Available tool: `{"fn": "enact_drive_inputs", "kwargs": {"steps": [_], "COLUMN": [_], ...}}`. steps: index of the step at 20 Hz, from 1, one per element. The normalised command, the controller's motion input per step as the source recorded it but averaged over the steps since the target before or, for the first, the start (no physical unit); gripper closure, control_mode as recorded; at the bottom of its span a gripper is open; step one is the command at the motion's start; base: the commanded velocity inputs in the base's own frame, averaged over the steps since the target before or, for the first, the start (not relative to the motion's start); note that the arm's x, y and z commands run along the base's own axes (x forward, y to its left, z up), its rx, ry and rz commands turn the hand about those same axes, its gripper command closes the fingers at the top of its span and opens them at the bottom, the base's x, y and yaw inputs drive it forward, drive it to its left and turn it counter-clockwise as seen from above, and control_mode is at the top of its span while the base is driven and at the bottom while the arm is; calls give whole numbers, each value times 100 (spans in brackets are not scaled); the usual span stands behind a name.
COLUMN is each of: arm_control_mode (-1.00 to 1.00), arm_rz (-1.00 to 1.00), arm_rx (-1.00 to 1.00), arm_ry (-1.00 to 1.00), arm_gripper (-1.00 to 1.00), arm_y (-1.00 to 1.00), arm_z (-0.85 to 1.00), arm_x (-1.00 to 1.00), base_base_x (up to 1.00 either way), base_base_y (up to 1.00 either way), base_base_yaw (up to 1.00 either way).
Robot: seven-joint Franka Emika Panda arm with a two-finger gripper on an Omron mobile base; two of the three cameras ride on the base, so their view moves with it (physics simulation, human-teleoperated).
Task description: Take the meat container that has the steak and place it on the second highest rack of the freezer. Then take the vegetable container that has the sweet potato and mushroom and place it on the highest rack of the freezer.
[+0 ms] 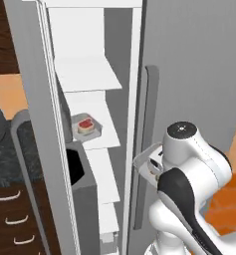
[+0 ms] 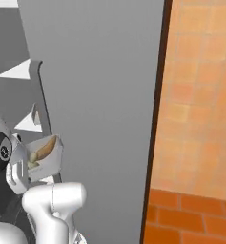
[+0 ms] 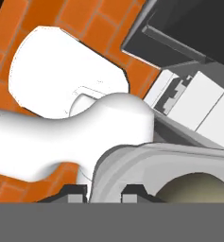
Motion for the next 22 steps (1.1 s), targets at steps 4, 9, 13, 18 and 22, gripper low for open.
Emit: {"fn": "enact_drive_inputs", "kwargs": {"steps": [4,9,13,18,22], "arm_control_mode": [100,100,100,100,100], "arm_rz": [0,0,0,0,0], "arm_rx": [0,0,0,0,0], "arm_ry": [0,0,0,0,0], "arm_gripper": [100,100,100,100,100], "arm_y": [0,0,0,0,0], "arm_z": [0,0,0,0,0], "arm_x": [0,0,0,0,0], "base_base_x": [17,0,12,49,59], "base_base_y": [0,0,0,6,22], "base_base_yaw": [54,52,31,3,-2]}}
